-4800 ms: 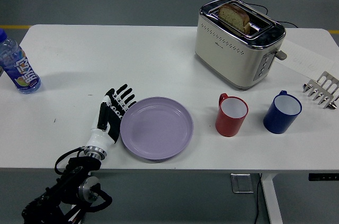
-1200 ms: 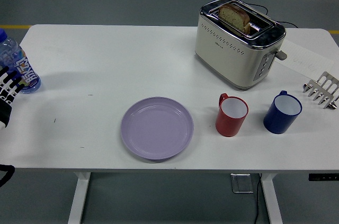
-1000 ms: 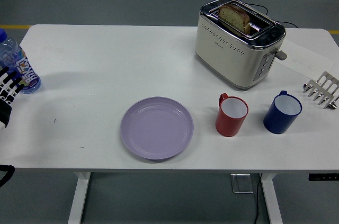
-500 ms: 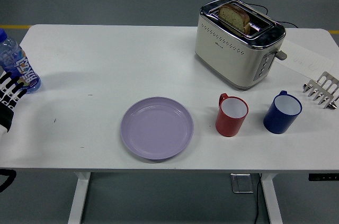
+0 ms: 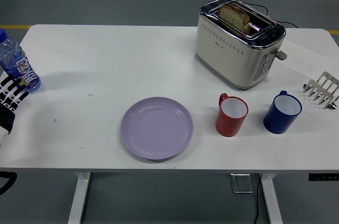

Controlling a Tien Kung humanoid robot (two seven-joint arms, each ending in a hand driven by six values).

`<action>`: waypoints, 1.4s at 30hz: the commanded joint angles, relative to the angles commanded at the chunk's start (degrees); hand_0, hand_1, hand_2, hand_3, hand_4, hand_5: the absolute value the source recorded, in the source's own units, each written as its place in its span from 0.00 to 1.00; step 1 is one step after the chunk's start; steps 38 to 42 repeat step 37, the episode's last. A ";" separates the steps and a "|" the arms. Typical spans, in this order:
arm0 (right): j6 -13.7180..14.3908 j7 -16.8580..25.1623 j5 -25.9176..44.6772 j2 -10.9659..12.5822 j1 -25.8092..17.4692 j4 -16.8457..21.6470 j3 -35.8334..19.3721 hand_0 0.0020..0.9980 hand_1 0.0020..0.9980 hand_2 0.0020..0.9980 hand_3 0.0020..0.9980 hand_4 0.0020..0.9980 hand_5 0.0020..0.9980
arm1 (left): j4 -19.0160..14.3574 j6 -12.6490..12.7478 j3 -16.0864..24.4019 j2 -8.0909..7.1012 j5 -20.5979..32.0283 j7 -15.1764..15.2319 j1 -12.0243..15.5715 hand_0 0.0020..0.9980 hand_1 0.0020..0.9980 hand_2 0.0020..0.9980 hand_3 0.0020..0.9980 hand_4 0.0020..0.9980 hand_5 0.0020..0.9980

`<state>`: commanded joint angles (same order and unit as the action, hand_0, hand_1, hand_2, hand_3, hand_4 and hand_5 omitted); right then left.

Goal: Push plate across desktop

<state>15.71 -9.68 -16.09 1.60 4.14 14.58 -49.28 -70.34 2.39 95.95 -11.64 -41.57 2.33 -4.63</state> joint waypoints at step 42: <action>-0.31 1.36 4.46 -0.17 0.01 -0.24 2.56 0.59 0.52 0.61 0.60 0.35 0.54 | -0.31 -0.09 -0.78 -0.40 -0.17 0.05 -1.54 0.76 0.77 0.74 0.73 0.51 1.00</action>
